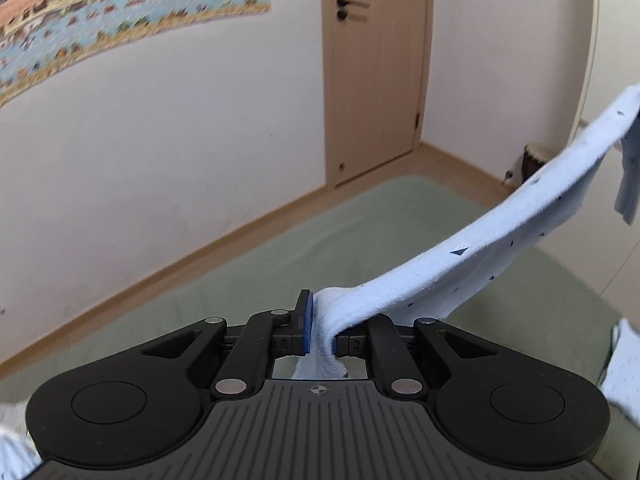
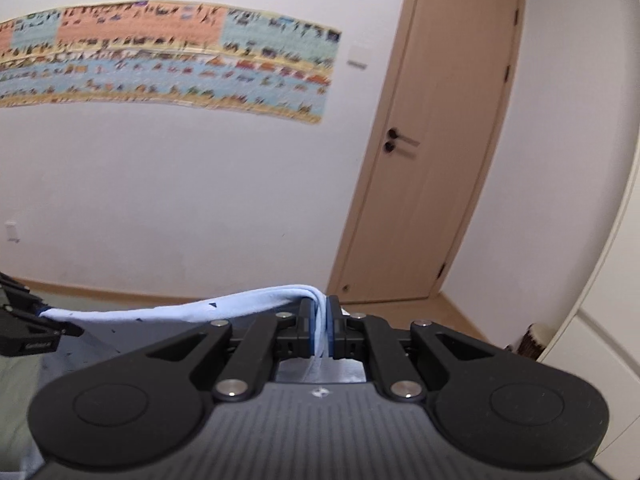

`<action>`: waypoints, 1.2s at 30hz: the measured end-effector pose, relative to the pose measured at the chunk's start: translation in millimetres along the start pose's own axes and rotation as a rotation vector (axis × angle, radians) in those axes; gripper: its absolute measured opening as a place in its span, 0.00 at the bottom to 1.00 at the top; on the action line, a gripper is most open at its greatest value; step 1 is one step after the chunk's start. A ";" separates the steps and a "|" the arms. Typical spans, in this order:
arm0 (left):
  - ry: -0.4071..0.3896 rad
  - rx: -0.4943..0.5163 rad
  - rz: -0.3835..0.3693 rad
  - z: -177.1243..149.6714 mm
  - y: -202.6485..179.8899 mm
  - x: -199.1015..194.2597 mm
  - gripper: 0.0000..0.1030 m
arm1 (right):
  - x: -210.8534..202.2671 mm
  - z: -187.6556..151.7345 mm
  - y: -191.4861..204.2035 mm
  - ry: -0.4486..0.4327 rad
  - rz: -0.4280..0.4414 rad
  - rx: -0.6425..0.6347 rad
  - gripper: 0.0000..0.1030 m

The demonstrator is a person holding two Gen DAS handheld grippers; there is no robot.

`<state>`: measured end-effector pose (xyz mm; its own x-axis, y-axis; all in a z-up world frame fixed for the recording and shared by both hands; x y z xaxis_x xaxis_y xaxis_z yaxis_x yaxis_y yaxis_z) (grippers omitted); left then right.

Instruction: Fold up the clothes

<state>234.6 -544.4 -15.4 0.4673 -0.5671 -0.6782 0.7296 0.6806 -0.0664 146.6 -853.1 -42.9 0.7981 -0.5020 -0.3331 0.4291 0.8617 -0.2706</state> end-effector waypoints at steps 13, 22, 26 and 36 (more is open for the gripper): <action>0.294 0.010 -0.106 -149.4 -36.6 61.1 0.25 | 50.8 -184.8 23.8 0.372 0.084 -0.026 0.05; 0.428 -0.039 0.001 -243.8 41.9 69.4 0.33 | 29.6 -332.7 45.6 0.711 0.182 -0.094 0.14; 0.412 -0.082 0.005 -250.9 53.3 84.7 0.41 | 16.5 -324.2 50.5 0.649 0.192 -0.072 0.56; 0.404 -0.095 -0.019 -243.4 35.8 98.4 0.50 | 38.0 -244.7 78.3 0.439 0.247 0.050 0.78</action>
<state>185.2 -462.9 -262.7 0.2072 -0.3655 -0.9075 0.6778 0.7225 -0.1363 107.1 -822.6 -297.8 0.6302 -0.2568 -0.7328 0.2782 0.9558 -0.0957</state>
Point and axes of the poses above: each gripper's, at about its wrist camera, not at the fingertips, and x roughly the way its jaws point, y to its left, z to its top, the point moved 7 cm from there along x, roughly the way its jaws point, and after that the axes turned 10 degrees about -z, right-handed, at the moved point
